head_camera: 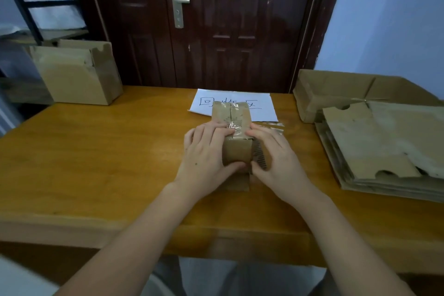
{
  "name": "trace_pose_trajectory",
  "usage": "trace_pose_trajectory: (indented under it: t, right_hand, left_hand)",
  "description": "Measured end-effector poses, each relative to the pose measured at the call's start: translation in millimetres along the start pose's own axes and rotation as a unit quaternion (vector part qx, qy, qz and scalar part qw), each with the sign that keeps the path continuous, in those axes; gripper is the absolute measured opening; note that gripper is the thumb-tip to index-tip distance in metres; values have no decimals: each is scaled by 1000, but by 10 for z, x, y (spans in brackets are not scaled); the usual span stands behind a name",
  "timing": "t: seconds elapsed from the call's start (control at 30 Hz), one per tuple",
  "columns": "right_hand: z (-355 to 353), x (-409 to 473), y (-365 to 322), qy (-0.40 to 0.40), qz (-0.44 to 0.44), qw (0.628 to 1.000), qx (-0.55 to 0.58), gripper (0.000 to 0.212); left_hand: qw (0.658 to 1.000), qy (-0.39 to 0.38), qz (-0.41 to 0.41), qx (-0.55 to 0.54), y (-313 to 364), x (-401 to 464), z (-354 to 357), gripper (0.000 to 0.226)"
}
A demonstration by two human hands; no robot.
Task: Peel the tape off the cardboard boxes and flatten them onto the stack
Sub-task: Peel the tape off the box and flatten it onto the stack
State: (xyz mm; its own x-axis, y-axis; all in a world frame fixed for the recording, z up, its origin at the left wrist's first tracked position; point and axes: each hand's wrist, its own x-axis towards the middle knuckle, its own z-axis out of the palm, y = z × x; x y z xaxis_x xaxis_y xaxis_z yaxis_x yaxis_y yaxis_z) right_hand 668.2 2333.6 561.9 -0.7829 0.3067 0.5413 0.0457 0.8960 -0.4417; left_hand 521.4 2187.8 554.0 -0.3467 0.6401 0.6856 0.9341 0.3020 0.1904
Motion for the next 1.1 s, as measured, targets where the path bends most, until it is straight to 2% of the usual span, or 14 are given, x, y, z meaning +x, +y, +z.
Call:
trace_pose_trajectory:
  t: [0.23,0.6,1.1]
  right_hand:
    - [37,-1,25,2,7,1000,1,75]
    - [61,-20,-2,11,15,1000,23,75]
    - [52,-26,-28,15,6,999,28,72]
  left_hand:
    - [1000,-9,-3,18,25,5,-26,73]
    - [998,28,-49,23,204,-57,116,74]
    - [997,44,-57,25,224,-71,173,72]
